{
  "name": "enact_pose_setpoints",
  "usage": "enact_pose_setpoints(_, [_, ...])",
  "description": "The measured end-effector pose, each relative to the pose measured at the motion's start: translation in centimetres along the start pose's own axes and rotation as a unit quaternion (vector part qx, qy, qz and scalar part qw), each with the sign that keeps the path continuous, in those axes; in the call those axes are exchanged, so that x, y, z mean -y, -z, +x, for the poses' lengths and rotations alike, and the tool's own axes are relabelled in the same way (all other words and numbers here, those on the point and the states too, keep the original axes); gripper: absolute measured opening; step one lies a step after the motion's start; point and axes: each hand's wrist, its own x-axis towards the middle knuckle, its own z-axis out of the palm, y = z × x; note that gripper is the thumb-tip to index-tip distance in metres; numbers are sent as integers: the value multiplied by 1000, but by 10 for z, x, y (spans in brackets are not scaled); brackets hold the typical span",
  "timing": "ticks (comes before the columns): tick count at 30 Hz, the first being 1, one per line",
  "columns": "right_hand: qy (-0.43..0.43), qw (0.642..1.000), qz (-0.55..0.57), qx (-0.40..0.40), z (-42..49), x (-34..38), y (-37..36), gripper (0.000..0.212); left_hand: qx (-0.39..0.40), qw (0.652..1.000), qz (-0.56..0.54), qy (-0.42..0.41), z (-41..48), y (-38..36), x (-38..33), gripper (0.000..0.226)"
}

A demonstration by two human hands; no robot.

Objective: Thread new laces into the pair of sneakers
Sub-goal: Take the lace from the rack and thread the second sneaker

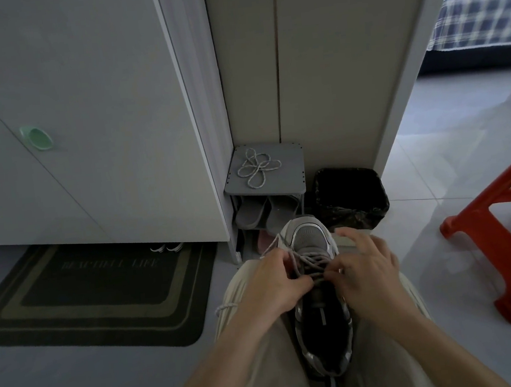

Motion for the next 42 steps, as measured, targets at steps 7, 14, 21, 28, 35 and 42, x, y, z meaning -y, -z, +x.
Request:
enact_pose_setpoints(7, [-113, 993, 7, -22, -18, -60, 38, 30, 2, 998, 20, 51, 1, -4, 12, 29])
enact_pose_setpoints(14, [-108, 993, -39, 25, -20, -52, 24, 5, 30, 947, -279, 155, 9, -4, 9, 10])
enact_pose_setpoints(21, [84, 993, -77, 27, 8, 16, 3, 15, -135, 877, -420, 189, 14, 20, 12, 15])
enact_pose_setpoints(28, [57, 995, -69, 36, 12, 14, 2, 12, -171, 832, -496, 180, 11, 48, 22, 19])
enact_pose_setpoints(35, [-17, 1000, 12, -3, -6, -9, 3, 4, -23, 926, -335, 170, 4, 47, 24, 17])
enact_pose_setpoints(42, [-22, 999, 10, 25, -8, -3, 1, 12, 50, 964, -226, 130, 2, 5, 4, 20])
